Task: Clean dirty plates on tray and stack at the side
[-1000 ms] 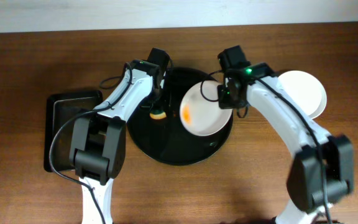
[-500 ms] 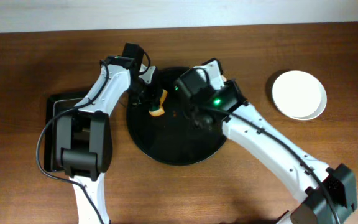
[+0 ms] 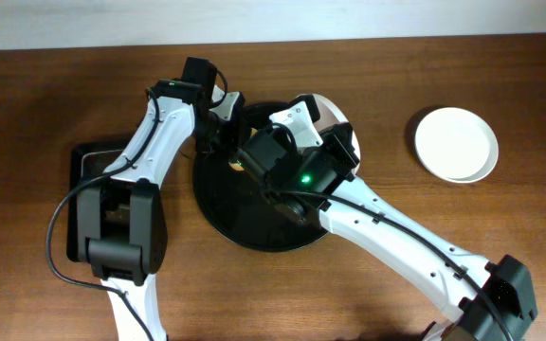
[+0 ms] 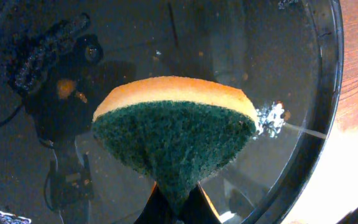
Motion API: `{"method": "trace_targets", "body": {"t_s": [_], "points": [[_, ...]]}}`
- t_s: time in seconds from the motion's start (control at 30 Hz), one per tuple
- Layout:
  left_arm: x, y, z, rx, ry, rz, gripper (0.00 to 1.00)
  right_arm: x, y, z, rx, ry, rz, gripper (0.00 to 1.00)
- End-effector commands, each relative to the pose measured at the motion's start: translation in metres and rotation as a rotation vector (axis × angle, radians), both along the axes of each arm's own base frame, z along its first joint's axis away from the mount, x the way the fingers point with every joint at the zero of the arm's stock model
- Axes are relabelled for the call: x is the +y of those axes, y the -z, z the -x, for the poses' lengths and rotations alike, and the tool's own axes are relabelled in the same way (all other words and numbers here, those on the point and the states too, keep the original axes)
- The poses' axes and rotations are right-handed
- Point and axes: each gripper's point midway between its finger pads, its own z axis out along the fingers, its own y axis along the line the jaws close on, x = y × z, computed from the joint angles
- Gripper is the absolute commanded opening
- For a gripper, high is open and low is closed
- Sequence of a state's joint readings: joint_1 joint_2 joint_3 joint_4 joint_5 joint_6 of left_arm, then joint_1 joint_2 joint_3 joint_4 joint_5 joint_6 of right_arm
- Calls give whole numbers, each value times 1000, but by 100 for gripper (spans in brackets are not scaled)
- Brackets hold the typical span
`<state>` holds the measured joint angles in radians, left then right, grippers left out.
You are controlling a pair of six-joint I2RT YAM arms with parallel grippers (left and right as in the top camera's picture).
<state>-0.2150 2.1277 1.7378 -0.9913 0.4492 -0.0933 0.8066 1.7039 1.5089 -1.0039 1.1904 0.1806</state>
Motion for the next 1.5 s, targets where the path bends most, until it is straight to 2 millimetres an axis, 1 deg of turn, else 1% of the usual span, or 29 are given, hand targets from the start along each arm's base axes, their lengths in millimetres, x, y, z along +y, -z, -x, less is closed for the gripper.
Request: {"method": "trace_targets", "body": {"t_s": [0.0, 0.4, 0.53, 0.57, 0.6, 0.67, 0.7, 0.77, 0.8, 0.87, 0.93, 0.97, 1.03, 1.07, 1.17, 1.2, 1.23, 1.33, 1.37, 1.43, 1.47], "points": [[-3, -21, -3, -50, 20, 29, 0, -2, -17, 1, -59, 17, 8, 4], [-3, -21, -2, -46, 21, 29, 1, -2, -17, 1, -59, 18, 7, 4], [-3, -24, -2, -50, 20, 29, 1, -2, -17, 1, -59, 18, 7, 4], [-2, -26, -1, -51, 20, 27, 0, -2, -17, 1, -59, 18, 7, 4], [3, -28, -1, -60, 13, -2, 1, -2, -16, 1, -61, 19, 3, 4], [18, -35, -2, -90, -8, -83, 0, -2, -16, 1, -63, 20, 1, 4], [24, -42, -1, -105, -18, -110, 0, -2, -16, 1, -63, 20, 1, 4], [39, -66, 3, -141, -48, -133, 0, -2, -16, 1, -63, 20, 2, 4], [56, -85, 8, -161, -84, -136, 0, -2, -16, 1, -63, 20, 2, 4], [88, -102, 12, -183, -152, -193, 0, -2, -16, 1, -63, 20, 1, 4], [133, -113, 18, -191, -242, -307, 0, -2, -16, 1, -63, 20, 1, 4], [163, -115, 24, -178, -300, -381, 0, -2, -16, 1, -63, 20, -1, 4], [210, -110, 42, -105, -381, -496, 0, -1, -15, 1, -68, 24, -27, 4], [224, -104, 51, -63, -404, -524, 0, 1, -11, 1, -52, 15, -42, 4], [250, -80, 72, 34, -457, -539, 0, 6, -2, 1, -12, -6, -81, 4], [258, -65, 77, 57, -475, -544, 0, 6, -2, 1, -13, -5, -86, 4], [265, -42, 81, 75, -492, -545, 0, 6, -2, 1, -17, -2, -91, 4], [271, 2, 93, 95, -512, -542, 1, 6, -2, 1, -20, 0, -96, 4], [271, 13, 94, 90, -514, -542, 2, 6, -2, 1, -20, 0, -96, 4], [271, 19, 93, 78, -517, -544, 13, 6, -2, 1, -20, 0, -96, 4], [271, 19, 93, 77, -518, -546, 27, 6, -2, 1, -20, 0, -96, 4]]}}
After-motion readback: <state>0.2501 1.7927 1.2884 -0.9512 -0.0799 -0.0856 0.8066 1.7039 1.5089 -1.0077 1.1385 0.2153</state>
